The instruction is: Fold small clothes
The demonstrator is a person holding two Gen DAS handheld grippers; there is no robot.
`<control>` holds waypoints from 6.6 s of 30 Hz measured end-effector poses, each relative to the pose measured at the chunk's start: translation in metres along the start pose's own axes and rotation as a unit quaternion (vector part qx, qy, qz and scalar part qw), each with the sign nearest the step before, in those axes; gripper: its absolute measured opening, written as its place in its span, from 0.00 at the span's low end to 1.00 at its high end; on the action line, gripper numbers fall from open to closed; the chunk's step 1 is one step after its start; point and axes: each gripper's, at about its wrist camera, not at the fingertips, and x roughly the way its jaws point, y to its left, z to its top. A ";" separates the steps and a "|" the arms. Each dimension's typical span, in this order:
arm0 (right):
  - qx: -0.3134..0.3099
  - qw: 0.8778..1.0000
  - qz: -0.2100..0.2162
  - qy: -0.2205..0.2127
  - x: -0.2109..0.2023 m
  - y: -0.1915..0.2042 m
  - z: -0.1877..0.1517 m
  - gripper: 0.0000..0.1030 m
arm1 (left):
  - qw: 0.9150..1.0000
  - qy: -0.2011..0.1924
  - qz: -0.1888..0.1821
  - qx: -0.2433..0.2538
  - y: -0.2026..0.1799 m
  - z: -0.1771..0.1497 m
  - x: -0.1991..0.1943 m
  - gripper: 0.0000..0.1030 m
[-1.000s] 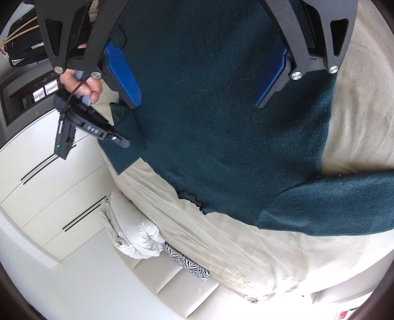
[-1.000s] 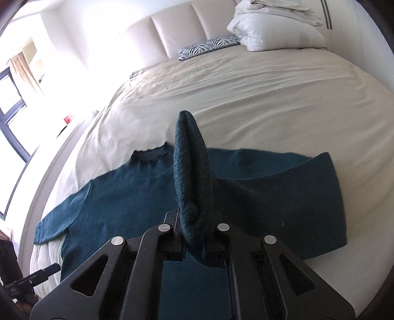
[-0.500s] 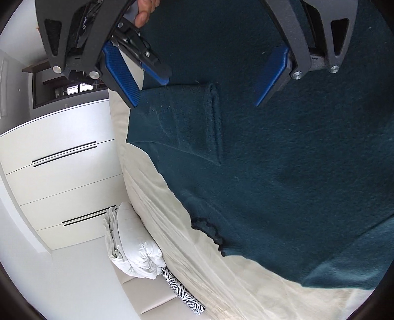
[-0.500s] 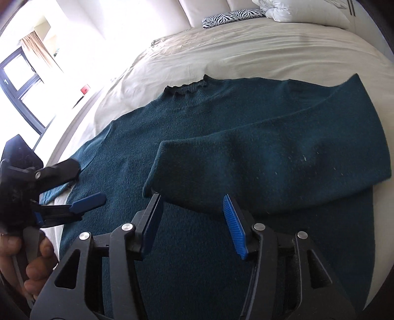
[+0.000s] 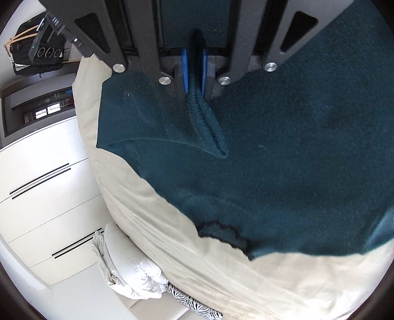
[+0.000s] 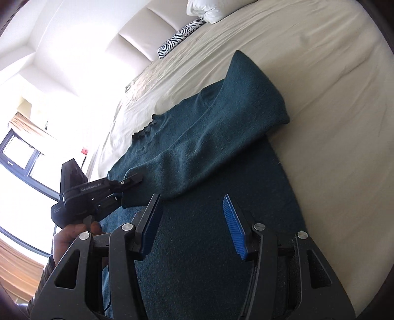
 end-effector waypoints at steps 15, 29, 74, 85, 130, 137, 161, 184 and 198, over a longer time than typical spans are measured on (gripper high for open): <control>0.024 0.997 -0.065 -0.017 0.040 -0.036 0.136 0.48 | 0.992 -0.102 0.071 0.032 0.061 0.003 -0.041 0.09; 0.032 0.996 -0.083 0.010 0.114 -0.031 0.151 0.48 | 0.989 -0.113 0.091 0.035 0.073 0.010 -0.037 0.09; -0.022 0.997 -0.032 0.066 0.125 0.017 0.119 0.15 | 0.991 -0.117 0.058 0.003 0.087 -0.019 -0.046 0.13; 0.028 0.998 -0.048 0.028 0.117 -0.033 0.099 0.00 | 0.992 -0.122 0.038 -0.021 0.098 -0.030 -0.075 0.28; -0.051 0.998 0.014 -0.032 0.071 0.149 -0.006 0.81 | 0.912 -0.344 0.158 -0.161 0.216 -0.055 -0.301 0.07; 0.005 1.000 0.019 -0.007 0.083 0.099 -0.003 0.81 | 0.910 -0.201 0.293 0.214 0.022 -0.075 -0.123 0.09; -0.022 0.965 0.074 0.249 0.292 0.191 0.015 0.48 | 0.956 -0.174 0.204 0.124 0.074 -0.121 -0.128 0.76; -0.159 0.969 0.027 0.190 0.246 0.258 0.025 0.07 | 0.969 -0.190 0.156 0.021 0.117 -0.125 -0.145 0.76; -0.113 0.981 -0.055 0.148 0.206 0.116 0.118 0.07 | 0.963 -0.208 0.167 -0.021 0.156 -0.045 -0.187 0.74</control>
